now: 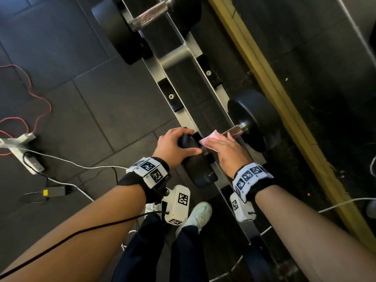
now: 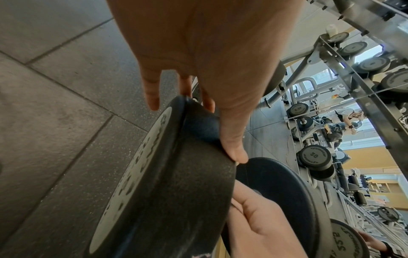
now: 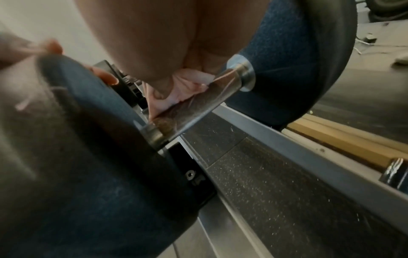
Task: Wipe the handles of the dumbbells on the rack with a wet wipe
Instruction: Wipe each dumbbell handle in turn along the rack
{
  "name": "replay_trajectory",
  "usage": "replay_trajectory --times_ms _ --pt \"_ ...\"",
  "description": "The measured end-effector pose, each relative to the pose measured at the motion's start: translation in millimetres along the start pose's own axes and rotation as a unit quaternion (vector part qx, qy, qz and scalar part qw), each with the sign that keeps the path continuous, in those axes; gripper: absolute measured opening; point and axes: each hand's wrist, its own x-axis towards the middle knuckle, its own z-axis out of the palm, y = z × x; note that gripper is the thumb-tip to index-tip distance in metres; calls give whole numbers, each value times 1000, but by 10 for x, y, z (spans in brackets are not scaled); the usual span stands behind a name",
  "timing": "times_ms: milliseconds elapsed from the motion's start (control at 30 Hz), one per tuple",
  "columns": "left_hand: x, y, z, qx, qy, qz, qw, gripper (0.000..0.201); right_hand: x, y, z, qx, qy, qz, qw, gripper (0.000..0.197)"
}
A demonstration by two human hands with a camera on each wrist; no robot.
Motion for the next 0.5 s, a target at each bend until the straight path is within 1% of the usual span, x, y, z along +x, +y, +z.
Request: replay_trajectory --times_ms 33,100,167,200,233,267,300,367,400,433,500 --pt "-1 2 -2 4 2 2 1000 57 -29 1 -23 5 -18 -9 1000 70" --pt "3 10 -5 5 0 2 1000 56 -31 24 -95 56 -34 -15 998 60" --pt "5 14 -6 3 -4 0 1000 55 19 -19 -183 158 -5 9 987 49" --pt "5 16 -6 3 -5 -1 1000 55 77 -44 -205 191 21 17 981 47" --pt "5 15 -6 4 -5 0 1000 55 142 -71 -206 195 42 19 980 48" --pt "6 15 -7 6 -5 2 1000 55 206 -89 -200 173 45 12 984 50" --pt "6 15 -8 8 -4 4 1000 55 250 -99 -185 127 24 -5 992 54" --pt "6 16 -11 11 -1 8 1000 56 249 -72 -133 5 -45 -49 998 59" --pt "8 15 -15 10 -1 8 1000 56 204 -30 -108 -29 -65 -65 995 58" --pt "6 16 -18 7 -2 5 1000 56 146 12 -101 -36 -66 -78 994 57" --pt "3 16 -20 7 -5 2 1000 57 31 106 -114 -6 -52 -102 993 53"
